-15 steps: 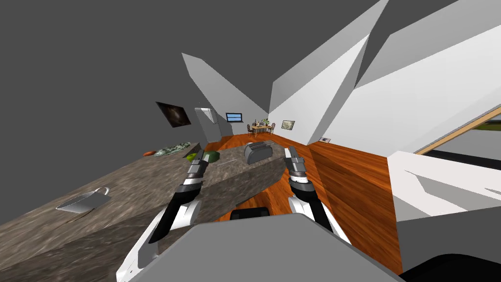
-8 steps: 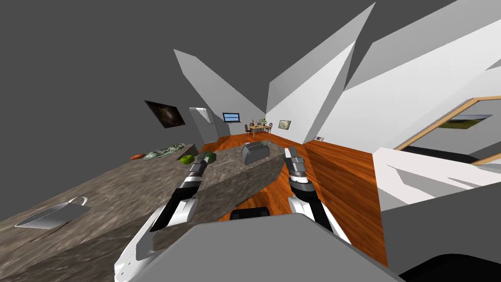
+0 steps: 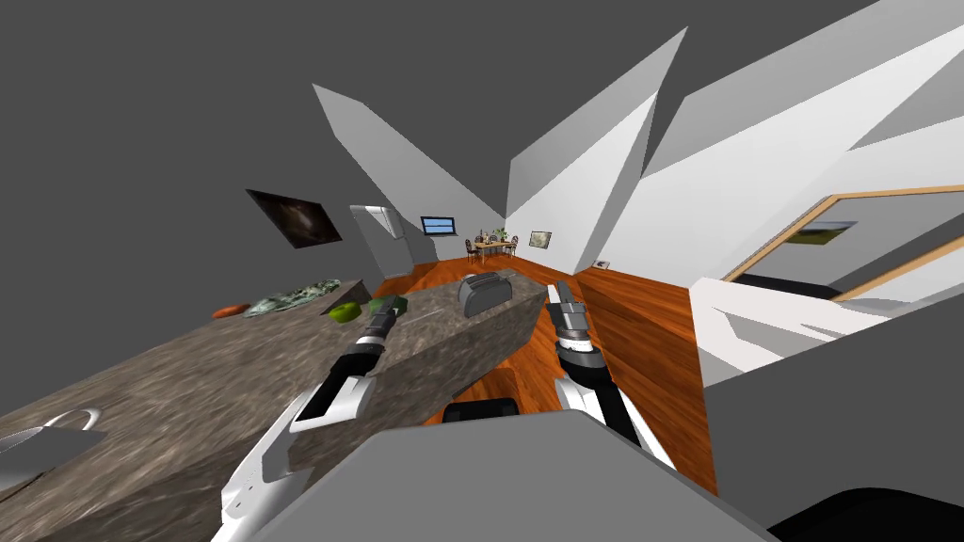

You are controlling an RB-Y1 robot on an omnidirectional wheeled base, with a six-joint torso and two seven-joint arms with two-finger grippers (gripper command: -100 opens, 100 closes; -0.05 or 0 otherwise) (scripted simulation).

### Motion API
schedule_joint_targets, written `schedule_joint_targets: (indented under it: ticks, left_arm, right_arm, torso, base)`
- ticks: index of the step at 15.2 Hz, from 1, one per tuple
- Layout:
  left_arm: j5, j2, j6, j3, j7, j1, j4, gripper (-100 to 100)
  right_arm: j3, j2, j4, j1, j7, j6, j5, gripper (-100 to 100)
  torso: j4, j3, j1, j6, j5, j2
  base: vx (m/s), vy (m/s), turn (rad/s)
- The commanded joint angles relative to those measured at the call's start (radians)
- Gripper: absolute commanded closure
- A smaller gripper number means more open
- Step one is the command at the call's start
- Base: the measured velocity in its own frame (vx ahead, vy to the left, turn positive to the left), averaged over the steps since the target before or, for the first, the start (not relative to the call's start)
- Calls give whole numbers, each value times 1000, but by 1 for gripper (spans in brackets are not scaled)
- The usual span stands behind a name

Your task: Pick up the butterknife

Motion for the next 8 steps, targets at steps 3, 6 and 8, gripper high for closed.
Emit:
schedule_joint_targets:
  ticks: [3, 6, 8]
  left_arm:
    - [5, 34, 86, 28, 11, -26, 49, -100]
    - [8, 59, 149, 50, 18, -46, 88, -100]
    - [8, 59, 176, 50, 18, -46, 88, -100]
  right_arm:
    - [0, 0, 0, 0, 0, 0, 0, 0]
    - [0, 0, 0, 0, 0, 0, 0, 0]
    - [0, 0, 0, 0, 0, 0, 0, 0]
  torso:
    - [0, 0, 1, 1, 0, 0]
    - [0, 0, 0, 0, 0, 0]
    - [0, 0, 0, 0, 0, 0]
  base:
    - [7, -20, -99]
    - [8, -28, -106]
    - [7, -20, -21]
